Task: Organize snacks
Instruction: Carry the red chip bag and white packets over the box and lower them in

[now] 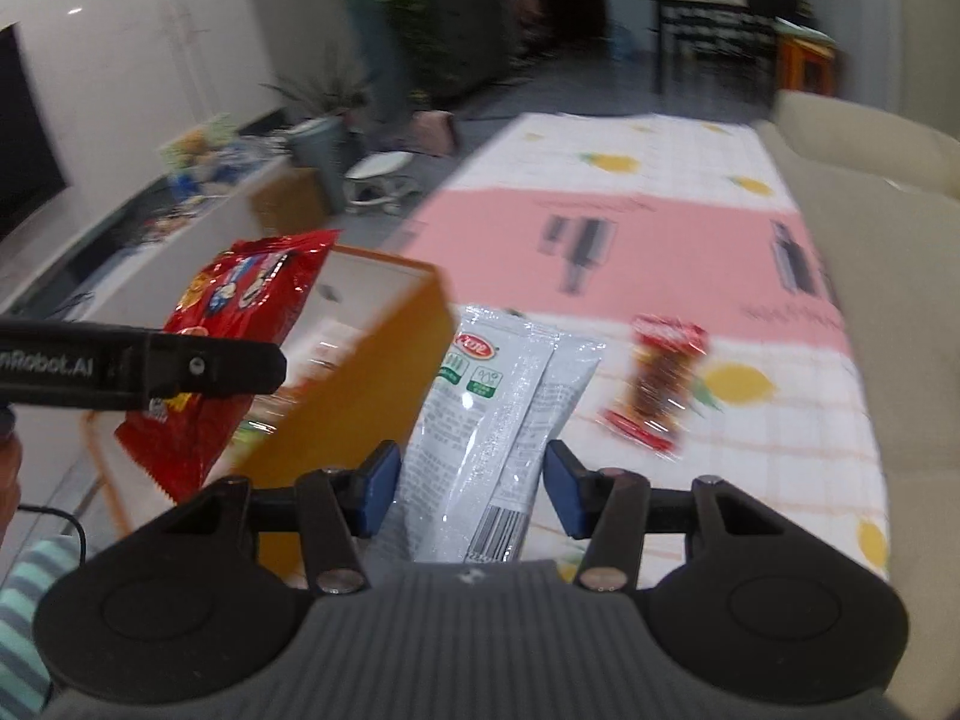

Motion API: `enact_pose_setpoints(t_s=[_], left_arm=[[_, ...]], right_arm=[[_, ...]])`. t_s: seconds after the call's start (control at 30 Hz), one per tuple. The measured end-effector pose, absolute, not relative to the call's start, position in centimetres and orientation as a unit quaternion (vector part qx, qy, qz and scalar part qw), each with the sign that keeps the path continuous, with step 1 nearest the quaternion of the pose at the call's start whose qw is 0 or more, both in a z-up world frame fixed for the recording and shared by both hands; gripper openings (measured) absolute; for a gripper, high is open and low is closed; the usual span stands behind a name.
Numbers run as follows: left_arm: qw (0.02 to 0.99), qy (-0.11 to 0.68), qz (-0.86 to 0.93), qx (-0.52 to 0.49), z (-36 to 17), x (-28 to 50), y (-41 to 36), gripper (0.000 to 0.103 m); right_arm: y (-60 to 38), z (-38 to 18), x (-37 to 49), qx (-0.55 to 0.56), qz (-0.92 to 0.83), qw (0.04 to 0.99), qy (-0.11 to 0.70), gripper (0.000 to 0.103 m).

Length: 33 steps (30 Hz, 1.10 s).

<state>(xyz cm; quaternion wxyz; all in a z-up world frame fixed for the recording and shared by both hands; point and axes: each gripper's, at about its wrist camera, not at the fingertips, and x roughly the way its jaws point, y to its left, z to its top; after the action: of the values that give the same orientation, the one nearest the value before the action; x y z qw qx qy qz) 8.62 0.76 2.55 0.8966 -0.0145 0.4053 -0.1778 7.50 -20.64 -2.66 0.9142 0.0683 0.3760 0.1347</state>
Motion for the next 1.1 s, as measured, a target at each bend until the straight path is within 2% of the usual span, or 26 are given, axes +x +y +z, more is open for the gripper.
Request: enact_pose_setpoints(t_s=[0.37,0.7,1.1], left_arm=[[0.875,0.468,-0.117,0.043,1.5,12.6,8.3,0.080],[0.819,0.548,-0.116,0.123,-3.9,15.0,10.4,0.080],[0.763,0.607,-0.129,0.183,-8.1,16.3,10.5,0.080]], right_arm=[[-8.9,0.5,11.4,0.002,0.268,0.884,0.382,0.050],[-0.6,-3.9,15.1,-0.105,0.317,0.821,0.463,0.050],[2.5,-7.6,16.8,-0.160,0.345,0.752,0.538,0.050]])
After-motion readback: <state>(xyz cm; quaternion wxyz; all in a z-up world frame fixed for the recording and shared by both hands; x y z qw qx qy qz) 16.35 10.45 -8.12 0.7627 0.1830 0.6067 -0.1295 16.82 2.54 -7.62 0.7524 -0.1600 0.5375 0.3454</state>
